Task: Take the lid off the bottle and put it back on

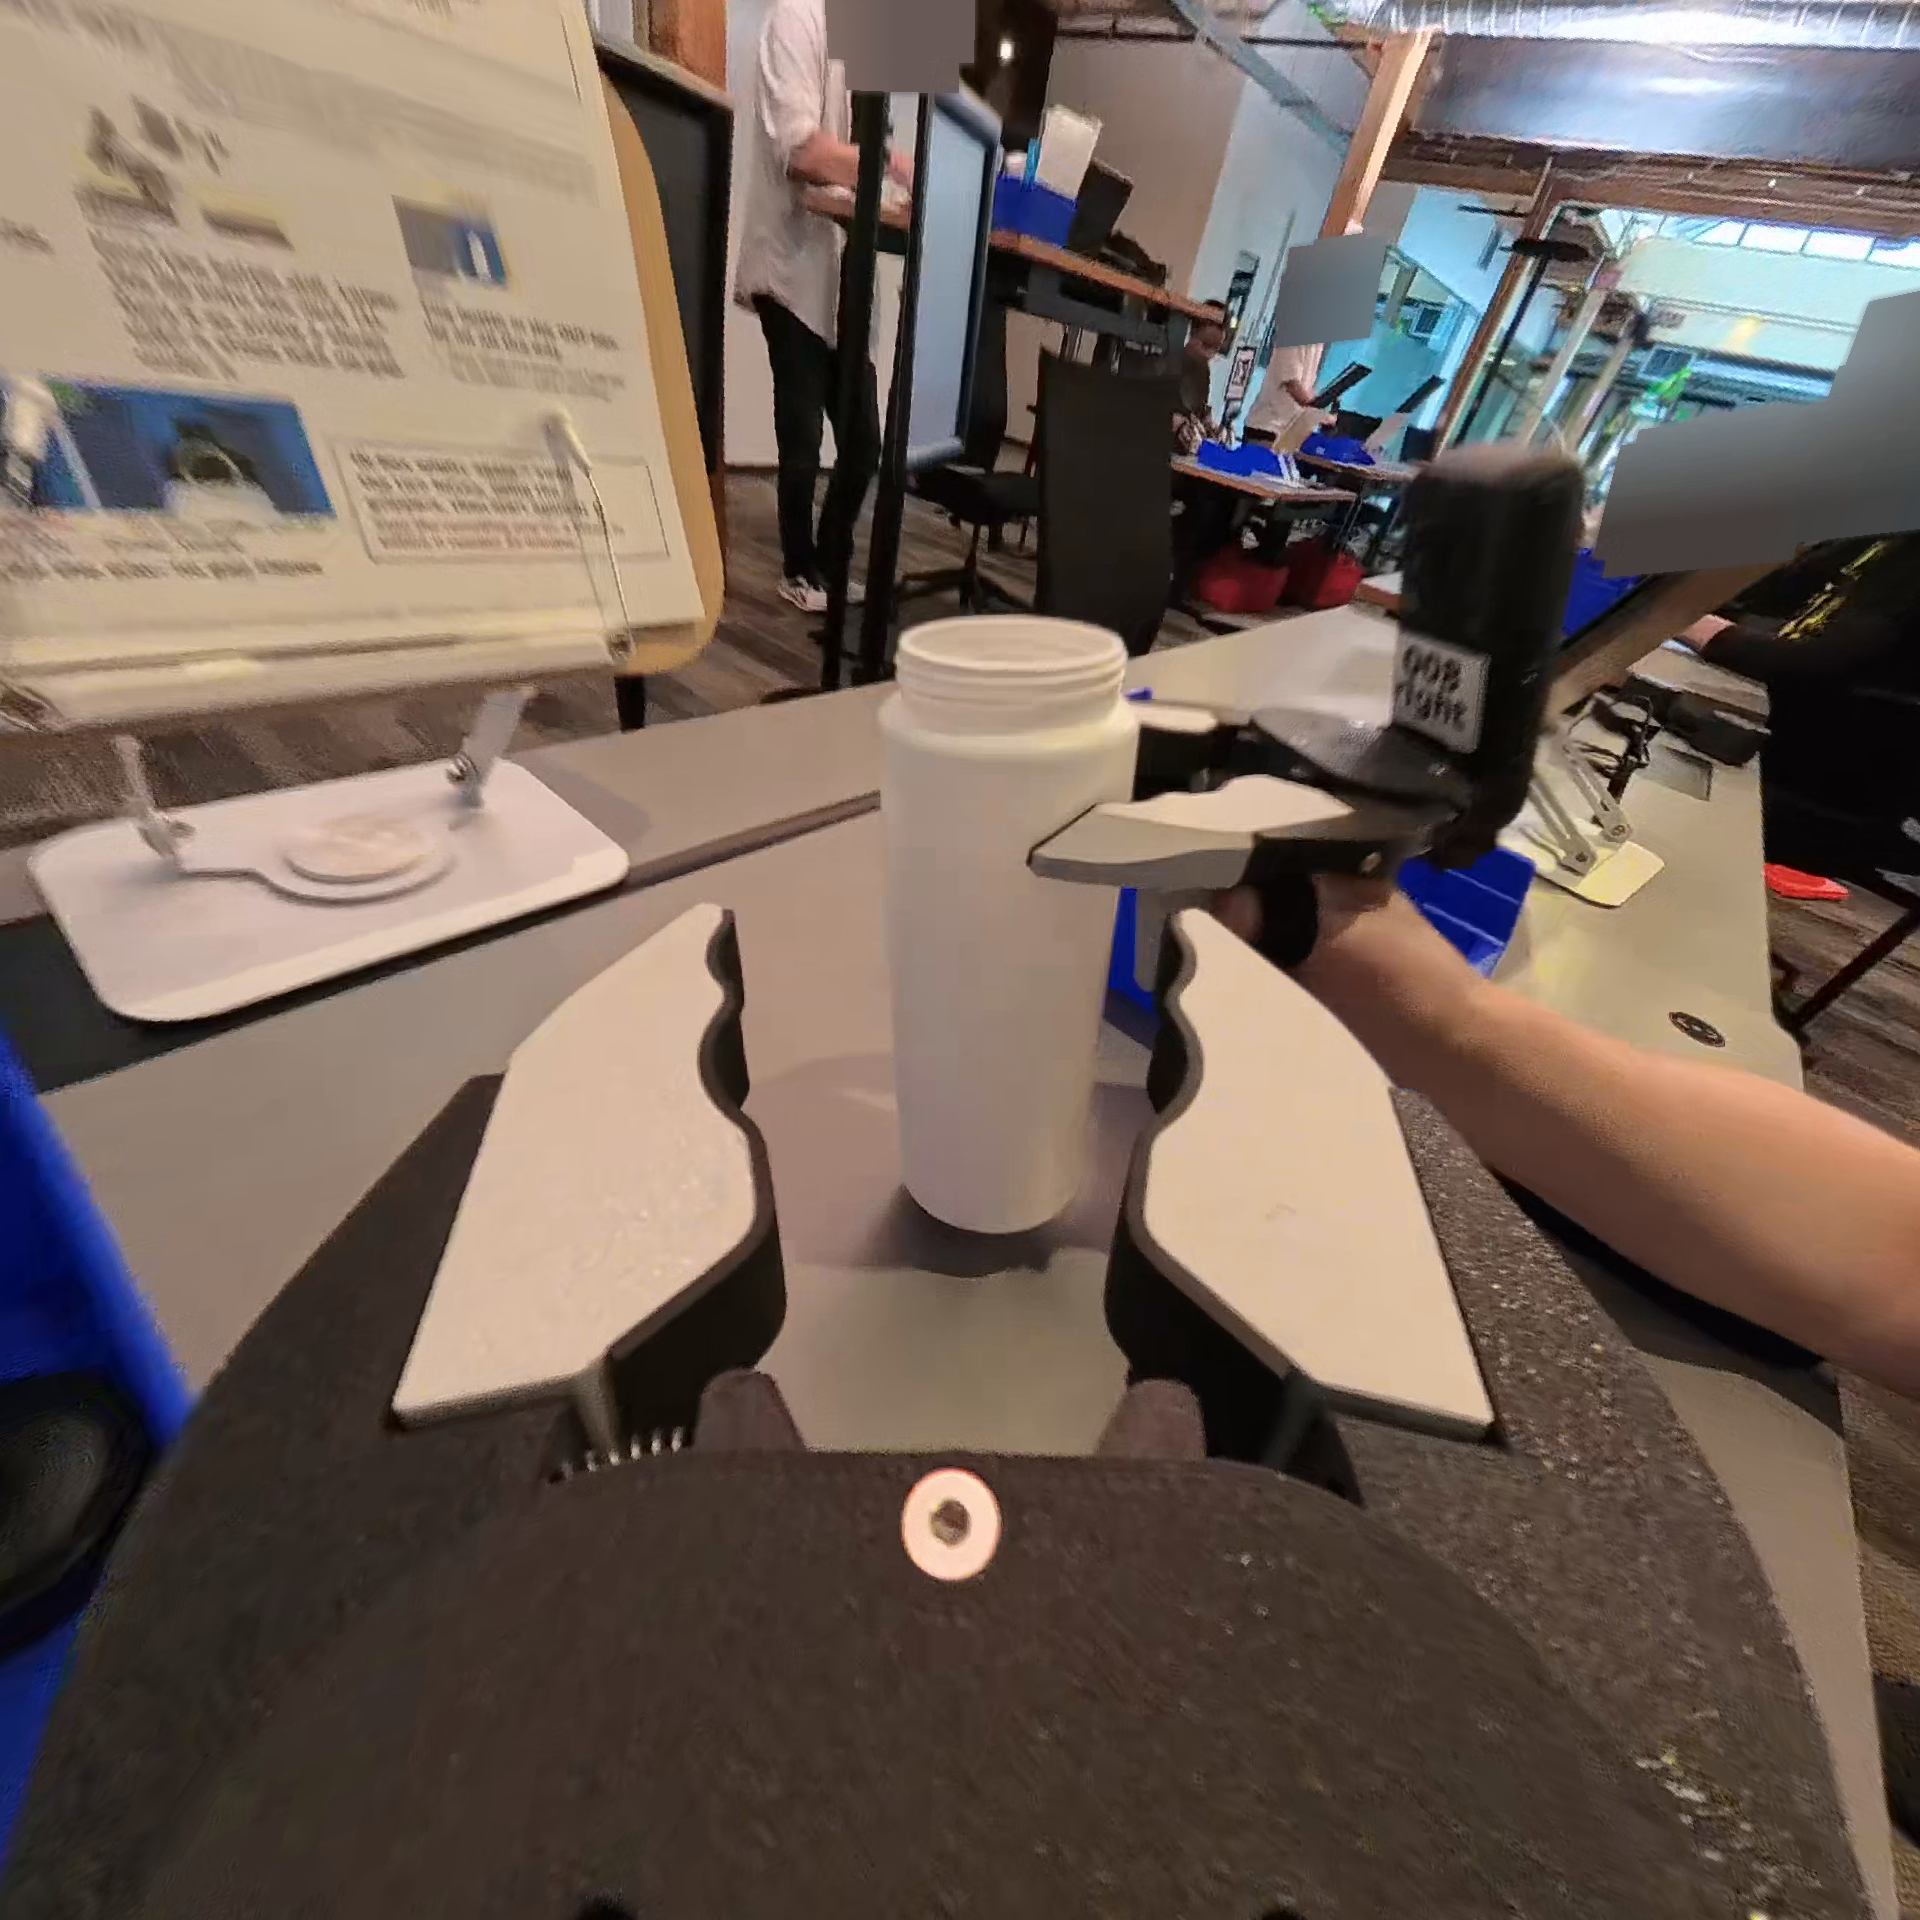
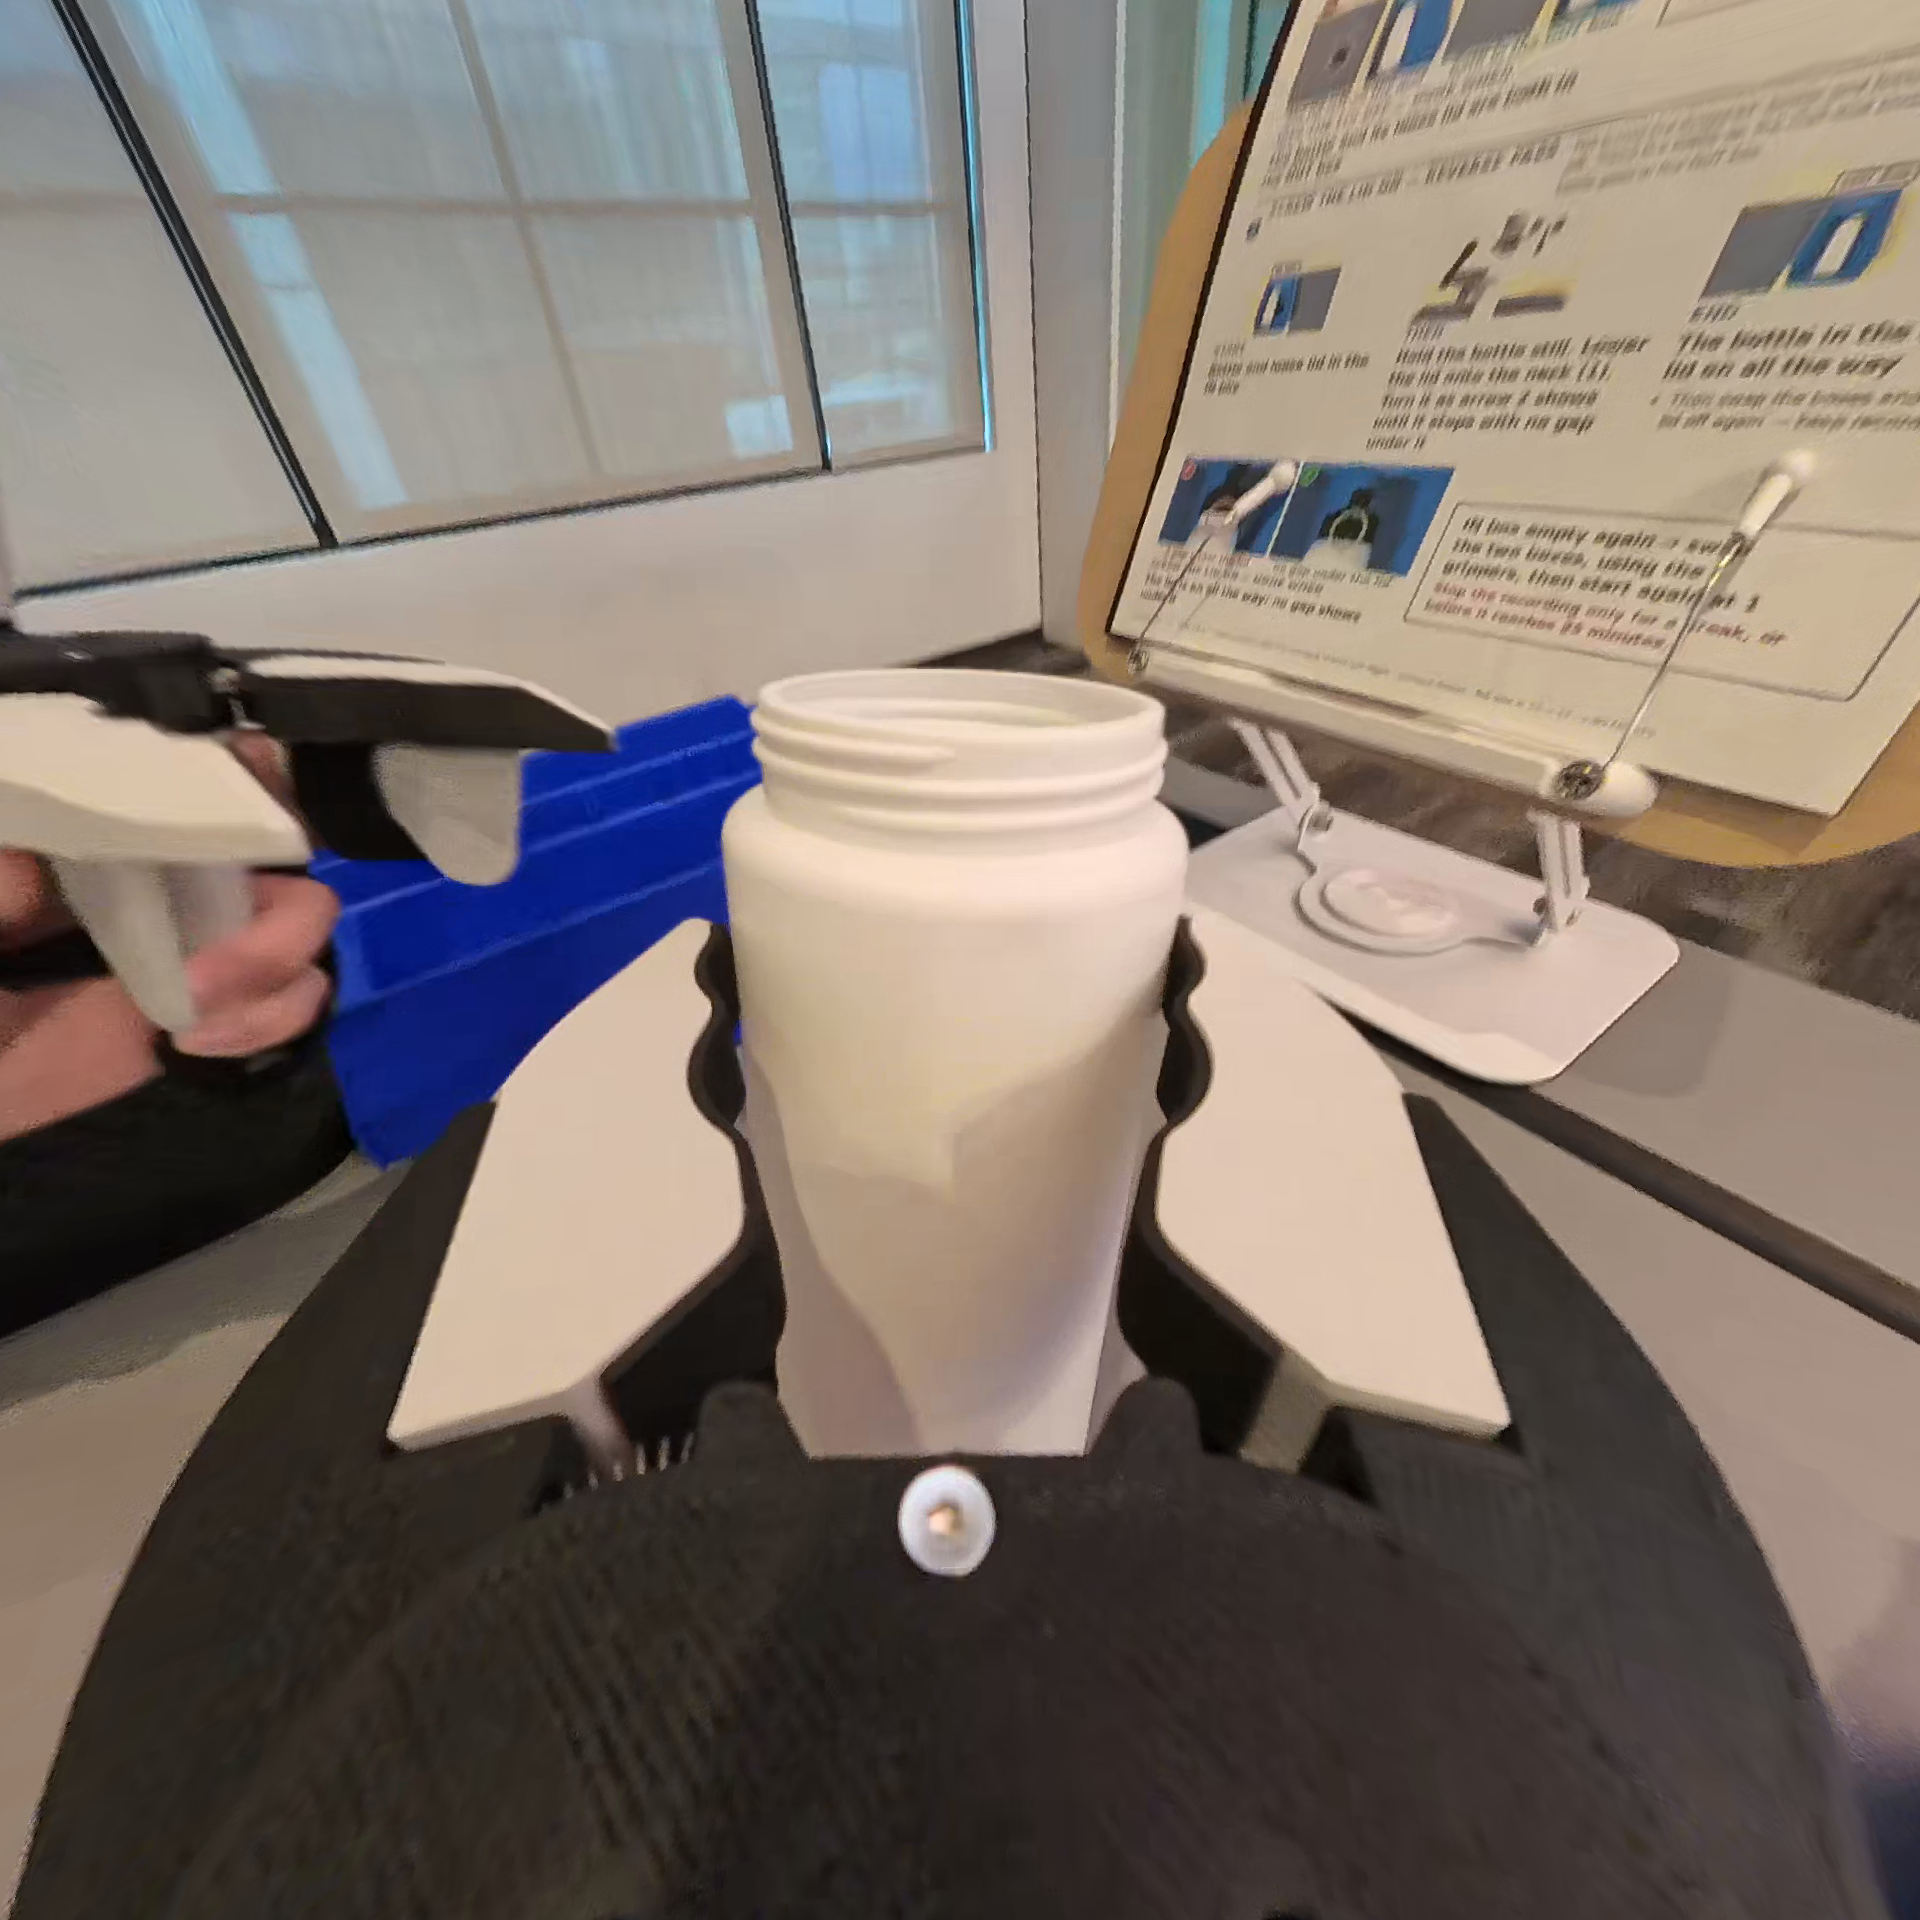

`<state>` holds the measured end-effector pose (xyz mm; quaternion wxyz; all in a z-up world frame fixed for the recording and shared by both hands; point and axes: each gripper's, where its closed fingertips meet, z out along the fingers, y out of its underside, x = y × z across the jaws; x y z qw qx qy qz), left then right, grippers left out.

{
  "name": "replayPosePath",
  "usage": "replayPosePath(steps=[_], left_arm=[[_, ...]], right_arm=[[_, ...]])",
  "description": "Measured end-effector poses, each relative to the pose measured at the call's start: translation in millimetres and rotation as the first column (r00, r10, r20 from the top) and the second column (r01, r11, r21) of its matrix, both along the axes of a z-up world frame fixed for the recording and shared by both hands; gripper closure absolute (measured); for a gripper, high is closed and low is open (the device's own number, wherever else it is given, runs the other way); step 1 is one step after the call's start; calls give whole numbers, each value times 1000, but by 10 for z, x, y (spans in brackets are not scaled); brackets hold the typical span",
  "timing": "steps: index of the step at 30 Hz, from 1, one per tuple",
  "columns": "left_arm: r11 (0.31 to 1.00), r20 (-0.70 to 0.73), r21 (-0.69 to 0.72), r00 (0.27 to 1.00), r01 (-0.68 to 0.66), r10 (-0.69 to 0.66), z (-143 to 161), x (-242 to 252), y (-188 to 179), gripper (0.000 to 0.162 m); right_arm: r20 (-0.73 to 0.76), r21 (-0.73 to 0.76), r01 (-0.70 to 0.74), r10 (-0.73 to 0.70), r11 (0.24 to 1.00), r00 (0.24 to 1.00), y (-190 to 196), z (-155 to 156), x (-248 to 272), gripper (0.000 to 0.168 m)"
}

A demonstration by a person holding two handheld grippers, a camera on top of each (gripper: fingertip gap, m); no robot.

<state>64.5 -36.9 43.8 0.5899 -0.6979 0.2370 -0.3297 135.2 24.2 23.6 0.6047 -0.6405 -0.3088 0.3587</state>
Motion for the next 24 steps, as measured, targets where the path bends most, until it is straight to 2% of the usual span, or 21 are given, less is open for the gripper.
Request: replayPosePath(steps=[3,6,9,13,16,19,21,24], left_arm=[[989,-58,96,991,-111,117,246,-371,-63,94],[928,-154,216,929,-302,338,383,-898,46,101],[910,-249,154,876,-385,413,267,-1294,173,91],[901,-298,10,859,-434,417,-53,-1677,355,84],[884,-372,-78,836,-461,403,-413,-1901,521,84],[887,-463,-184,834,-423,301,-842,-1932,660,79],[898,-507,-233,835,-372,214,-1086,-1880,745,75],[914,-589,-238,797,-329,134,-1352,-1846,890,71]], right_arm=[[-74,78,43,-37,996,997,37,39,-18,87],[-82,150,85,-73,985,994,108,-5,-92,87],[-82,192,84,-69,978,994,148,-64,-165,87],[-78,200,72,-58,977,995,178,-165,-227,87],[-57,205,57,-46,977,997,156,-166,-238,87],[-33,199,46,-40,979,999,137,-156,-242,86],[-31,203,40,-35,978,999,116,-111,-234,80],[-32,220,37,-31,975,999,63,-20,-209,75]])
